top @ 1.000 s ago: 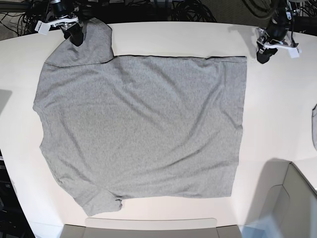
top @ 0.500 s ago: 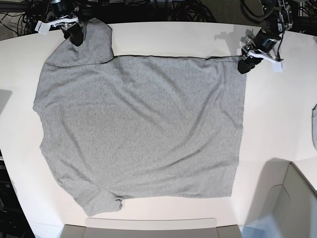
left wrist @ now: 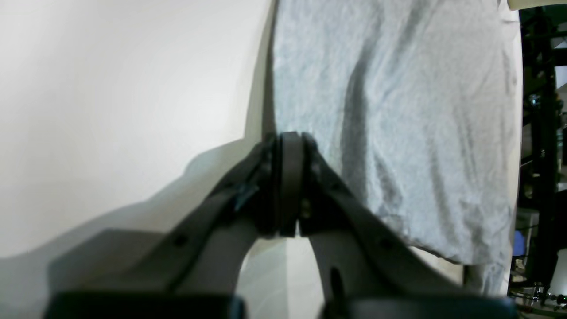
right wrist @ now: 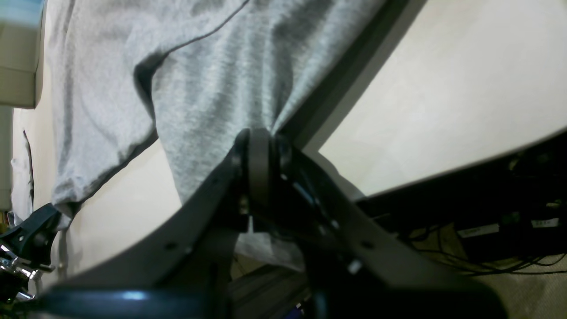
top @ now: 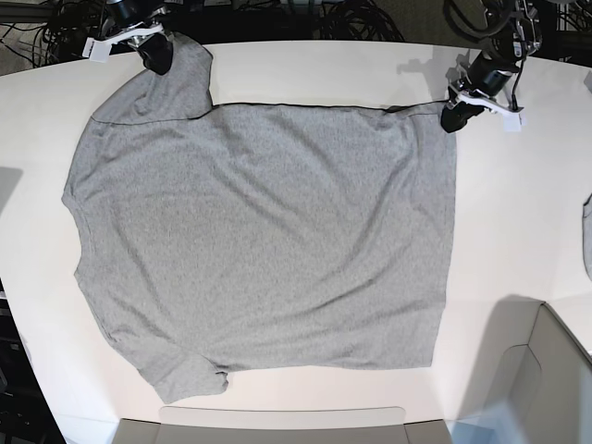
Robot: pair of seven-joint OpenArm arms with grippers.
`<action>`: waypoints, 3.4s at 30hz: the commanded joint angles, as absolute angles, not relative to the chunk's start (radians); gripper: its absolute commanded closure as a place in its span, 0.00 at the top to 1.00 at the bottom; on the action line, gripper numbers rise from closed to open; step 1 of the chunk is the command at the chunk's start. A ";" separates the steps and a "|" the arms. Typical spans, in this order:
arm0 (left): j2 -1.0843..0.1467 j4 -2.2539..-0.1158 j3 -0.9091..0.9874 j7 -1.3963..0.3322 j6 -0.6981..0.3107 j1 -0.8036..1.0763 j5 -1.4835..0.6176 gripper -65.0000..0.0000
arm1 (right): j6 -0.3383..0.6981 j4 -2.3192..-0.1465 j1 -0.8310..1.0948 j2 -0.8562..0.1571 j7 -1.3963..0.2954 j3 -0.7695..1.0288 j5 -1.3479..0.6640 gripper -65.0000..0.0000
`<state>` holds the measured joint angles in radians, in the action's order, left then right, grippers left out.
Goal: Fold the T-shirt properly
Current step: 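Lift the shoulder edge with both grippers and pull it over the shirt, then lay the folded edge down and release both grippers, withdrawing toward the collar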
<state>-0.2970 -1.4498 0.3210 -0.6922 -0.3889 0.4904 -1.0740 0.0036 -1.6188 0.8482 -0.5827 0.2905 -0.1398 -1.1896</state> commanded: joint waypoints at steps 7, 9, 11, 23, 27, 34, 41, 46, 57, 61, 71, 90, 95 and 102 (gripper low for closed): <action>-0.317 -1.455 0.417 -0.728 -0.366 0.521 -1.038 0.00 | 0.008 -1.748 0.969 -0.595 0.371 -0.053 -1.191 0.00; -0.320 -1.458 0.450 -0.730 -0.367 0.538 -1.038 0.00 | 0.008 -1.782 1.010 -0.595 0.400 -0.019 -1.191 0.00; -0.321 -1.461 0.478 -0.731 -0.369 0.539 -1.040 0.00 | 0.008 -1.811 1.047 -0.595 0.406 0.012 -1.191 0.00; -0.331 -1.650 0.604 -0.740 -0.367 0.634 -1.040 0.00 | 0.041 -1.894 1.145 -0.496 0.406 0.091 -1.061 0.00; -0.331 -1.650 0.602 -0.740 -0.361 0.628 -1.040 0.00 | 0.039 -1.900 1.113 -0.498 0.403 0.099 -1.056 0.00; -0.334 -1.652 0.608 -0.812 -0.357 0.552 -1.040 0.00 | -0.047 -1.906 1.004 -0.587 0.291 0.099 -1.053 0.00; -0.334 -1.650 0.608 -0.848 -0.236 0.447 -1.040 0.00 | -0.059 -1.908 0.837 -0.591 0.128 0.101 -1.056 0.00; -0.335 -1.650 0.605 -0.848 -0.186 0.392 -1.040 0.00 | -0.059 -1.905 0.727 -0.578 -0.038 0.150 -1.052 0.00; -0.343 -1.607 0.549 -0.849 -0.113 0.239 -0.969 0.00 | -0.053 -1.902 0.371 -0.441 -0.561 0.349 -0.885 0.00; -0.338 -1.577 0.539 -0.849 -0.113 0.182 -0.897 0.00 | -0.051 -1.900 0.278 -0.401 -0.662 0.357 -0.792 0.00; -0.344 -1.408 0.538 -0.849 -0.114 0.030 -0.812 0.00 | 0.005 -1.699 0.110 -0.377 -0.694 0.282 -0.657 0.00; -0.344 -1.274 0.433 -0.840 -0.116 -0.140 -0.714 0.00 | 0.039 -1.414 -0.093 -0.375 -0.693 0.243 -0.587 0.00; -0.364 -1.164 0.433 -0.837 -0.116 -0.197 -0.714 0.00 | 0.039 -1.353 -0.134 -0.375 -0.693 0.226 -0.587 0.00; -0.392 -1.152 0.433 -0.835 -0.116 -0.216 -0.714 0.00 | 0.039 -1.291 -0.163 -0.375 -0.638 0.228 -0.587 0.00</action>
<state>-0.3634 -1.1332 0.4278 -0.8600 -0.1127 -0.1970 -0.7097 0.0383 -1.2789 -0.1371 -0.3561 -0.6621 0.2195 -0.5873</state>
